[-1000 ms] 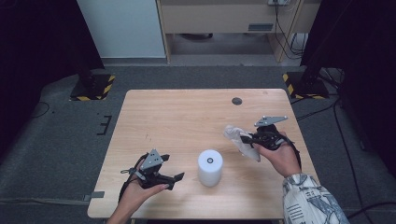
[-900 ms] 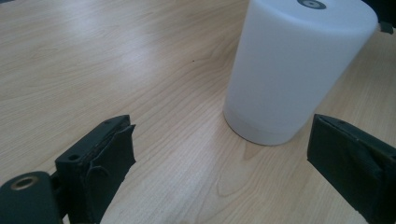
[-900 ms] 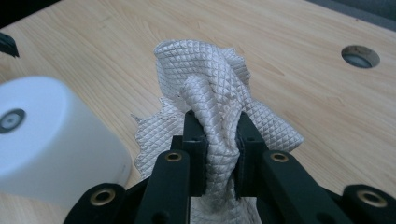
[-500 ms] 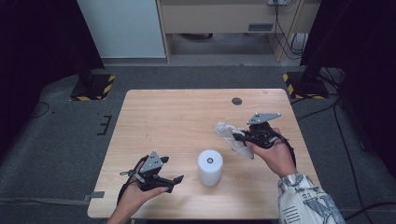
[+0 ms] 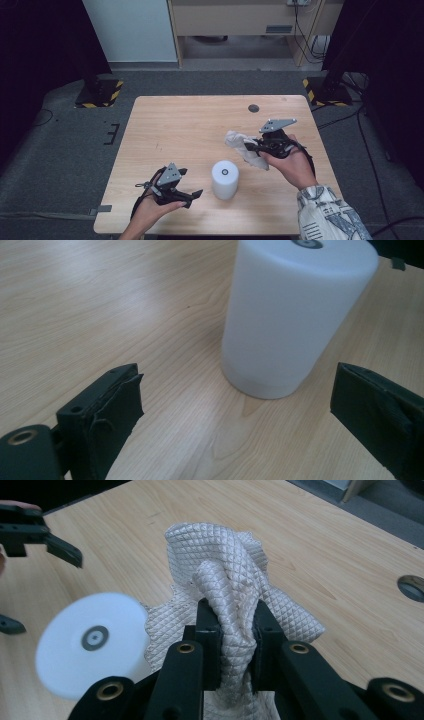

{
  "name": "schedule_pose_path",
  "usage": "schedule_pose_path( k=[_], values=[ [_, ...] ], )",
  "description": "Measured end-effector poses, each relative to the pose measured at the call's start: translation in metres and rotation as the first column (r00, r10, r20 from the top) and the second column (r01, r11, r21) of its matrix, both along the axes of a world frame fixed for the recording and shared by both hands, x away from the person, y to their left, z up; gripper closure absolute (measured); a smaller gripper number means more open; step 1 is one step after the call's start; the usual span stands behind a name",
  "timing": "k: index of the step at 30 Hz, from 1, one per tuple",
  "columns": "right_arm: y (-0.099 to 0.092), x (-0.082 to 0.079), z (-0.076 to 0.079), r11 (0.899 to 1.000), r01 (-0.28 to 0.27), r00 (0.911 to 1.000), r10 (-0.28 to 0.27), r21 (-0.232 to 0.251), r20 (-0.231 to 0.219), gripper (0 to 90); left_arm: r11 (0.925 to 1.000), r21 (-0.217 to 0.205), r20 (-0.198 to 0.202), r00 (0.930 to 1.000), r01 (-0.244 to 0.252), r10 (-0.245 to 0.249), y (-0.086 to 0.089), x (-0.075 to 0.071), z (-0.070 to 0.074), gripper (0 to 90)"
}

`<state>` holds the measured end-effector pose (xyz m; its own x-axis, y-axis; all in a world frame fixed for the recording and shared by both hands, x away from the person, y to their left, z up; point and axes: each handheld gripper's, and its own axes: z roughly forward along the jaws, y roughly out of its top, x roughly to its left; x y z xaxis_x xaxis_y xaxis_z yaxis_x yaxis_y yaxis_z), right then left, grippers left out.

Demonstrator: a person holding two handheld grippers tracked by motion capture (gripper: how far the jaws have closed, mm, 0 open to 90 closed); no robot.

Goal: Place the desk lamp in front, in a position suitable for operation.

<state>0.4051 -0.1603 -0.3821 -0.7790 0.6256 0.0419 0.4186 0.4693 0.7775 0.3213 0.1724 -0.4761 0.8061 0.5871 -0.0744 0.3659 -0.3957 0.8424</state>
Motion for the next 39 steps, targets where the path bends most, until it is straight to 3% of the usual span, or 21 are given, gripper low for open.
schedule_pose_path(
  k=[15,26,31,34,36,37,39],
  values=[
    [0.035,-0.008,0.011,0.995,-0.093,0.9956,0.093,-0.020,0.010,78.6,0.9965,0.032,0.019,0.9967,0.078,-0.078,-0.040,0.010,-0.004,3.8],
    [0.050,-0.011,0.008,0.992,-0.127,0.9918,0.127,-0.024,0.004,78.6,0.9982,0.020,0.043,0.9974,0.057,-0.057,-0.057,0.016,-0.007,2.6],
    [0.062,-0.015,0.003,0.987,-0.155,0.9879,0.155,-0.031,0.000,78.6,0.9984,0.049,0.082,0.9961,0.029,-0.033,-0.063,0.016,-0.007,2.9],
    [0.066,-0.017,0.000,0.986,-0.162,0.9868,0.162,-0.036,-0.006,78.6,0.9975,0.006,0.060,0.9957,0.071,-0.071,-0.068,0.018,-0.008,3.5],
    [0.067,-0.017,-0.004,0.984,-0.173,0.9850,0.173,-0.041,-0.009,78.6,0.9974,0.004,0.067,0.9952,0.071,-0.071,-0.074,0.019,-0.009,4.1],
    [0.067,-0.018,-0.005,0.985,-0.170,0.9855,0.169,-0.038,-0.012,78.6,0.9978,-0.007,0.073,0.9952,0.066,-0.065,-0.076,0.020,-0.008,4.5],
    [0.066,-0.020,-0.010,0.984,-0.172,0.9851,0.171,-0.049,-0.015,78.6,0.9994,0.023,0.109,0.9936,0.025,-0.027,-0.076,0.020,-0.007,5.6]
  ],
)
